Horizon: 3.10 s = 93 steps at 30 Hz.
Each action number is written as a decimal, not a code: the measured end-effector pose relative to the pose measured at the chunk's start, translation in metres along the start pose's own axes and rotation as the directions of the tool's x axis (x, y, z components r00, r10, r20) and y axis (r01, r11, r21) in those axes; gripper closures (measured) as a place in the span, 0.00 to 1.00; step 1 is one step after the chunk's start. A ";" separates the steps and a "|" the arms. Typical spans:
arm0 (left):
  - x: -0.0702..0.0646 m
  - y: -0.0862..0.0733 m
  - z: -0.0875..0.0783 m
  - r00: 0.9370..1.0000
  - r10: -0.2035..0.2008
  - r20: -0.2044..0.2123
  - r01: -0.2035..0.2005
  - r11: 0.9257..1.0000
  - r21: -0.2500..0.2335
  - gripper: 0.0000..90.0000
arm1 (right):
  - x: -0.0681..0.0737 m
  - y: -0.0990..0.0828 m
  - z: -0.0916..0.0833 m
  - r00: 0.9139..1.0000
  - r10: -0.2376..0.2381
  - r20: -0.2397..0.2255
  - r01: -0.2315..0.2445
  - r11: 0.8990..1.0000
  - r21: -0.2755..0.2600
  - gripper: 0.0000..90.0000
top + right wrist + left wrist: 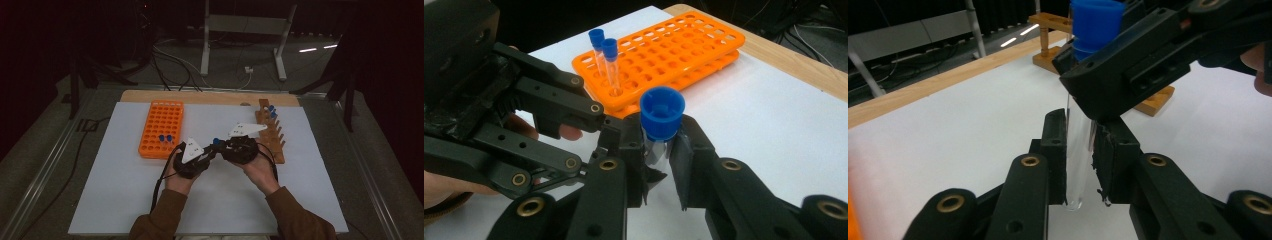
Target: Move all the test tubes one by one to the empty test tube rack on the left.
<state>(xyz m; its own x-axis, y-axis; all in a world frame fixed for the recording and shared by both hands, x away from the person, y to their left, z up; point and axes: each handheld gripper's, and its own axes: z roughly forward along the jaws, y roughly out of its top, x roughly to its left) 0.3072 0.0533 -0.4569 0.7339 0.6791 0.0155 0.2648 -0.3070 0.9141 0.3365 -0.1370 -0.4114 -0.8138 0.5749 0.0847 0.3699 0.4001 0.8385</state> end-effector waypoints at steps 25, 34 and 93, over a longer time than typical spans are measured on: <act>0.029 -0.009 -0.029 0.994 -0.080 -0.078 0.079 0.997 -0.011 0.87 | -0.021 -0.011 -0.025 0.996 0.063 0.058 -0.058 0.995 -0.078 0.02; 0.043 -0.016 -0.047 0.986 -0.117 -0.115 0.114 0.993 -0.032 0.87 | -0.034 -0.025 -0.038 0.986 0.065 0.155 -0.052 0.995 -0.090 0.00; 0.110 -0.069 -0.057 0.912 -0.160 -0.377 0.226 0.964 0.139 0.87 | -0.055 -0.055 -0.080 0.960 0.131 0.248 -0.101 0.986 -0.130 0.00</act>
<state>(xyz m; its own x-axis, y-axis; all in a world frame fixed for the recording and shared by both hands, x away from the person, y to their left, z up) 0.3339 0.1874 -0.4951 0.3917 0.9199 0.0209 0.5085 -0.2353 0.8283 0.3246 -0.2477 -0.4190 -0.6214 0.7814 0.0576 0.3887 0.2436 0.8886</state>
